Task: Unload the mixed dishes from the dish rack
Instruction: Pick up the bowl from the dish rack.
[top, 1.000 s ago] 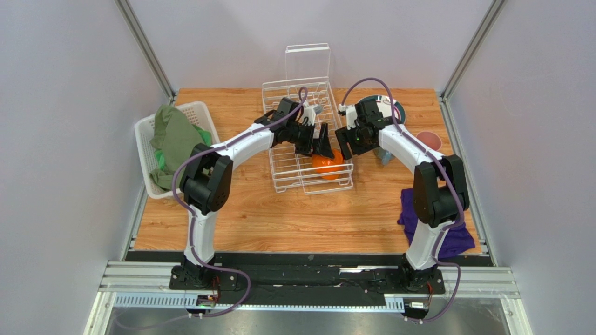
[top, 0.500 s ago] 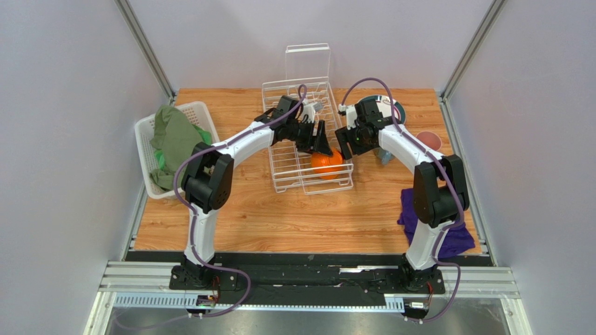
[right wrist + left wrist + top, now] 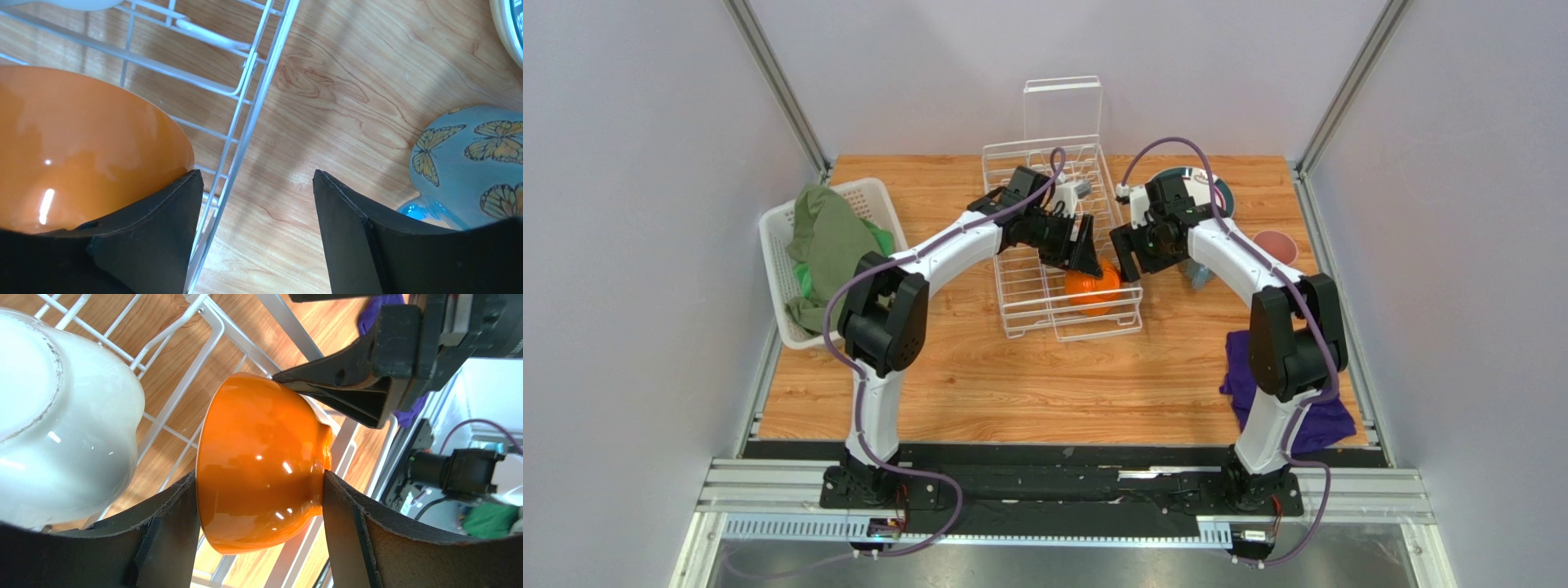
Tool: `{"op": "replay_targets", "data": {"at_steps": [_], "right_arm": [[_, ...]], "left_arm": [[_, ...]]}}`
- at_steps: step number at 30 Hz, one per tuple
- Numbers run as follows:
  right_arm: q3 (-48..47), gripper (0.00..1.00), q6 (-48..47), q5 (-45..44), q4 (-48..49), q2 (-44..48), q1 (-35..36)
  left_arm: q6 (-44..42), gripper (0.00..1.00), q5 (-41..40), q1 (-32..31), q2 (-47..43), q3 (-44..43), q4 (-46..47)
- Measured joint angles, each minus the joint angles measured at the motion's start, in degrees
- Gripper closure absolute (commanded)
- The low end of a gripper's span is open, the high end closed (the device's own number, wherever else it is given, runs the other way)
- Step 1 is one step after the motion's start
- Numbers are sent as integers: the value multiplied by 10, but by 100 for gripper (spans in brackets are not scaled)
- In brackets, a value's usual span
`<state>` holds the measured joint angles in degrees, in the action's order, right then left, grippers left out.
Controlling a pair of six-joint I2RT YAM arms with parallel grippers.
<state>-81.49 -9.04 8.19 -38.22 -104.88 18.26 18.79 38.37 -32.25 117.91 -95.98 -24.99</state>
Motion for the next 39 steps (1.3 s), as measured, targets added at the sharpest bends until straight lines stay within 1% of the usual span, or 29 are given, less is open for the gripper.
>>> {"op": "replay_targets", "data": {"at_steps": [2, 11, 17, 22, 26, 30, 34, 36, 39], "right_arm": [[-2, 22, 0, 3, -7, 8, 0], [-21, 13, 0, 20, -22, 57, -10], [-52, 11, 2, 33, -39, 79, -27], [-94, 11, 5, 50, -57, 95, -49], [-113, 11, 10, 63, -63, 113, -60], [-166, 12, 20, 87, -102, 116, -64], [-238, 16, 26, 121, -152, 112, -66], [-286, 17, 30, 143, -183, 105, -69], [-327, 20, 36, 174, -207, 99, -75]], "left_arm": [[-14, 100, -2, 0, -5, -1, -8], [-78, 100, -14, 0, -56, -25, -55], [-120, 100, -21, -3, -97, -58, -92], [-172, 100, -56, -11, -137, -79, -116], [-230, 100, -110, -24, -170, -87, -128], [-302, 100, -189, -54, -198, -77, -126], [-374, 100, -271, -99, -237, -19, -100], [-425, 100, -323, -129, -260, 27, -71], [-496, 100, -393, -169, -287, 92, -21]]}}
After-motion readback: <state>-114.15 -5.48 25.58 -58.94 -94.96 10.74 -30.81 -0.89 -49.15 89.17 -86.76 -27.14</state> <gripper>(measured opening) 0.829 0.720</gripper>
